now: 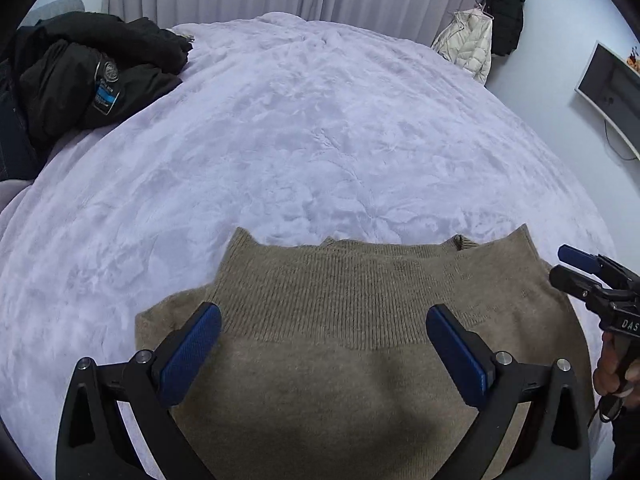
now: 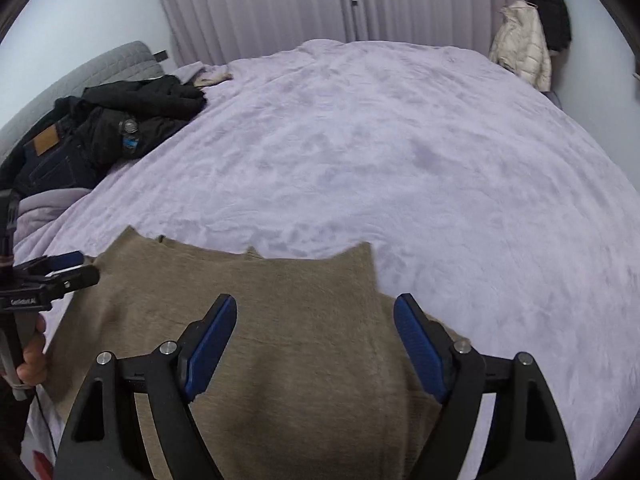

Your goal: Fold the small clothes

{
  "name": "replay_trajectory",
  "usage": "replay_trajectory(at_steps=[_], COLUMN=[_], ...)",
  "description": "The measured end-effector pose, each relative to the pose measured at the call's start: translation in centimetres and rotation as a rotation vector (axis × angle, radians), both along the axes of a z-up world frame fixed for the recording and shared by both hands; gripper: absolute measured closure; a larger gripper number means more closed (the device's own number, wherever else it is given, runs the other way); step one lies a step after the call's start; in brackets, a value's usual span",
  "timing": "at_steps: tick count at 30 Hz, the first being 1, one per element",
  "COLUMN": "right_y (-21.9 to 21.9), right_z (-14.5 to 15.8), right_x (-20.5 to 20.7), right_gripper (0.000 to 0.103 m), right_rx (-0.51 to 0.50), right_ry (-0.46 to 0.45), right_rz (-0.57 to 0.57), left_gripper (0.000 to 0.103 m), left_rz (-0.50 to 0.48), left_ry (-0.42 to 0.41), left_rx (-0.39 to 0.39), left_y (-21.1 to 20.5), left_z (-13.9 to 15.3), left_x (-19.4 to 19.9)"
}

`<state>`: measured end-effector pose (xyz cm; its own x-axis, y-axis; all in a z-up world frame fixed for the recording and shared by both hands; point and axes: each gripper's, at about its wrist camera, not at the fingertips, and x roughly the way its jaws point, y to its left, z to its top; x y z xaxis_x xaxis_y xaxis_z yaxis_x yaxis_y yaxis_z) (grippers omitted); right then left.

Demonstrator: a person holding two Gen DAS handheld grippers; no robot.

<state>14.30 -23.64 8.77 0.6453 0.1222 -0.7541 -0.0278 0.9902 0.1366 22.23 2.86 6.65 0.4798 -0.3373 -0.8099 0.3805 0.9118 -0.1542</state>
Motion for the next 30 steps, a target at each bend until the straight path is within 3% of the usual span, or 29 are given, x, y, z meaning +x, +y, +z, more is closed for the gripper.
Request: replay_trajectory(at_steps=[2,5,7,9,12,14,17,20,23,26,30], right_y=[1.6,2.2,1.4,0.4,1.1,2.4,5.1,7.6,8.6,7.9,6.3], right_z=[-1.1,-4.3,-5.8,-5.4,-3.1,-1.3,-0.6,-2.7,-4.9,-4.3,-4.2], right_x=[1.9,3.9,4.1,3.5,1.3,-0.7,-2.9,-4.2,-6.6,-10.2,-12.6], right_gripper=[0.019,0.02,0.02,0.02,0.019,0.019,0.019,0.019,0.019,0.019,0.016], right_rx=[0.019,-0.045,-0.104,-0.06,-0.154,-0.129,-0.116,-0.173,-0.273,-0.257,-0.214], right_ry=[0.061,0.17,0.219,0.215,0.166,0.109,0.095,0.152,0.187,0.123,0.113], right_rz=[0.063,0.035,-0.026,-0.048,-0.078,-0.032,0.017,0.036,0.031,0.009,-0.012], left_gripper=[0.0,0.0,0.0,0.0,0.0,0.0,0.0,0.0,0.0,0.0,0.0], left_rz=[0.017,0.09,0.123,0.155,0.19,0.139,0.086,0.05,0.082,0.102,0.101], left_ry=[-0.001,0.057,0.094,0.12,0.074,0.032,-0.018,0.003,0.011,0.028,0.008], left_rx=[0.105,0.241,0.176,0.119,0.097,0.049,0.158,0.283,0.215,0.152,0.157], left_y=[-1.4,-0.6,1.4,3.0,3.3,2.4,0.0,-0.8,1.6,4.4,5.5], left_z=[-1.4,-5.0,-5.5,-4.8,-2.2,-0.7,-1.1,-4.0,-4.4,-4.2,-4.5], left_x=[0.8,2.3,2.5,2.4,0.4,-2.3,-5.5,-8.1,-10.3,-12.1,-13.4])
